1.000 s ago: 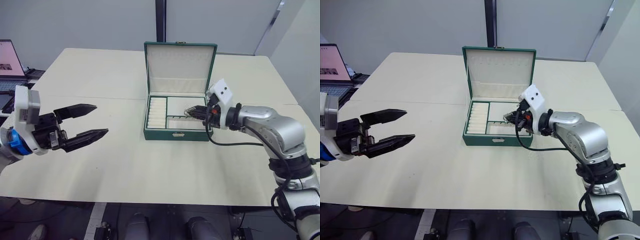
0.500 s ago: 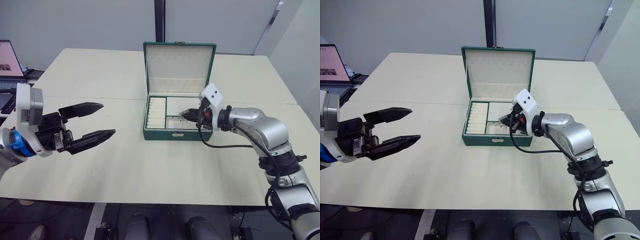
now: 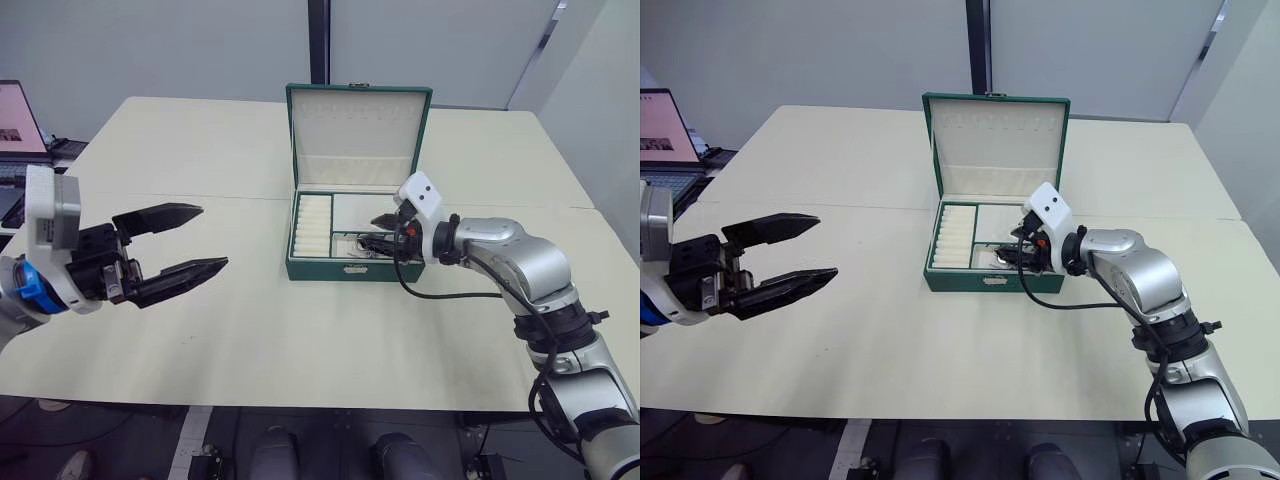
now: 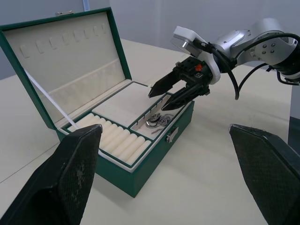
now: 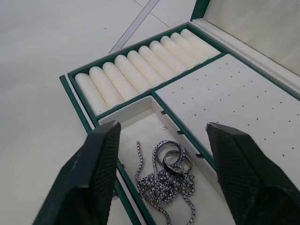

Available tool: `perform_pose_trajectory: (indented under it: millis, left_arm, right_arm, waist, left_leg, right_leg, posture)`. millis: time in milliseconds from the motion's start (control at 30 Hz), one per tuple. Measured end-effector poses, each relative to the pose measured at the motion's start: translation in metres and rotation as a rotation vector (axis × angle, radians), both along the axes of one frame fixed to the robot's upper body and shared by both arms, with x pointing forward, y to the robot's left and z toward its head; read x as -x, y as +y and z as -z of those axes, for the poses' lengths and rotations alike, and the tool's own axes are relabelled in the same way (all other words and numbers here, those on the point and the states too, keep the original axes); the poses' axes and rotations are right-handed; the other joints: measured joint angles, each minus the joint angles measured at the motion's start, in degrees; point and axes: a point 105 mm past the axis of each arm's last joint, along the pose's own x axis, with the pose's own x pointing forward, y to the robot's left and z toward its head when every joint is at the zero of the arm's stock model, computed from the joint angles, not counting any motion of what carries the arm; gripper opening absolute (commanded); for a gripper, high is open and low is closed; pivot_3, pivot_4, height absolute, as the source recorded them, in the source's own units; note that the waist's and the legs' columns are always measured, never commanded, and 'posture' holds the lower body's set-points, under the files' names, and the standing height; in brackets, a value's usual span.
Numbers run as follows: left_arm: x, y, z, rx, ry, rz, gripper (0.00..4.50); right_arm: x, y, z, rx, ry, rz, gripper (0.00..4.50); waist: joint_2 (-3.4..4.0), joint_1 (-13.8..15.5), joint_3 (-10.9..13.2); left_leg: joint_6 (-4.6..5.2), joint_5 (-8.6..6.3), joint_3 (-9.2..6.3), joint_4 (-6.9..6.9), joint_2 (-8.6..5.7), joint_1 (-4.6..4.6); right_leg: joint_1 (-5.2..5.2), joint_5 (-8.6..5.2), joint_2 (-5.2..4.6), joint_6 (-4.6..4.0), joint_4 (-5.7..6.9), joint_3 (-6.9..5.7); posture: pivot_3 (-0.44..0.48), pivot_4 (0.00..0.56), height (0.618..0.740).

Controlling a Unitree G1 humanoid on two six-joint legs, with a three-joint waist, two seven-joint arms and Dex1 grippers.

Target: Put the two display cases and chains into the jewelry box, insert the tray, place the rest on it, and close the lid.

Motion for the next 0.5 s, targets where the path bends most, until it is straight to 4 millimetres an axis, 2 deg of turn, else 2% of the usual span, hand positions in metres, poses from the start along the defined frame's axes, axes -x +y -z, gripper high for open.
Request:
perform_pose_trajectory:
  millis: [33,67,167,267,400,500]
  left_arm:
    - [0.0,-0.001,0.0,-0.001,0.001,0.002,4.5]
    - [-0.001,-0.002,0.002,-0.004,0.006,0.004,4.5]
    - [-0.006,0.0,0.014,0.003,0.022,-0.011,4.5]
    - [-0.009,0.008,0.033,-0.033,0.082,-0.061,4.5]
    - [-0.015,0.02,0.047,-0.065,0.11,-0.125,4.5]
    - [-0.017,0.032,0.061,-0.102,0.128,-0.164,4.5]
  right_arm:
    - [0.0,-0.001,0.0,0.001,0.001,0.001,4.38]
    - [0.002,-0.003,-0.001,0.007,0.002,0.004,4.45]
    - [0.016,-0.022,-0.01,0.006,-0.005,0.018,4.45]
    - [0.04,-0.045,-0.015,0.014,0.002,0.028,4.45]
    - [0.069,-0.074,-0.005,0.01,0.064,0.074,4.45]
    - [0.09,-0.087,0.004,0.003,0.103,0.092,4.45]
  waist:
    - [0.0,0.0,0.0]
    - [0.02,0.02,0.01]
    - [0.04,0.38,0.02]
    - [0.03,0.38,0.03]
    - [0.02,0.28,0.02]
    - [0.03,0.07,0.02]
  left_leg:
    - [0.0,0.0,0.0,0.0,0.0,0.0]
    - [0.0,0.0,0.0,0.0,0.0,-0.01]
    - [-0.01,0.01,-0.01,-0.01,-0.01,-0.06]
    - [0.0,0.0,0.0,-0.03,-0.01,-0.06]
    - [0.01,-0.01,-0.02,-0.03,-0.02,-0.05]
    - [0.01,-0.01,0.02,-0.06,-0.03,-0.02]
  right_leg:
    - [0.0,0.0,0.0,0.0,0.0,0.0]
    - [0.0,0.0,-0.01,0.0,-0.01,0.0]
    - [0.01,0.0,-0.02,0.0,-0.05,-0.04]
    - [0.03,0.0,-0.03,0.0,-0.08,-0.02]
    - [0.07,0.0,-0.01,0.0,-0.06,-0.02]
    - [0.07,0.0,0.0,0.0,-0.07,0.04]
  posture:
    - [0.0,0.15,0.74]
    - [0.0,0.15,0.74]
    - [0.0,0.15,0.74]
    - [0.0,0.15,0.74]
    - [0.0,0.15,0.74]
    - [0.0,0.15,0.74]
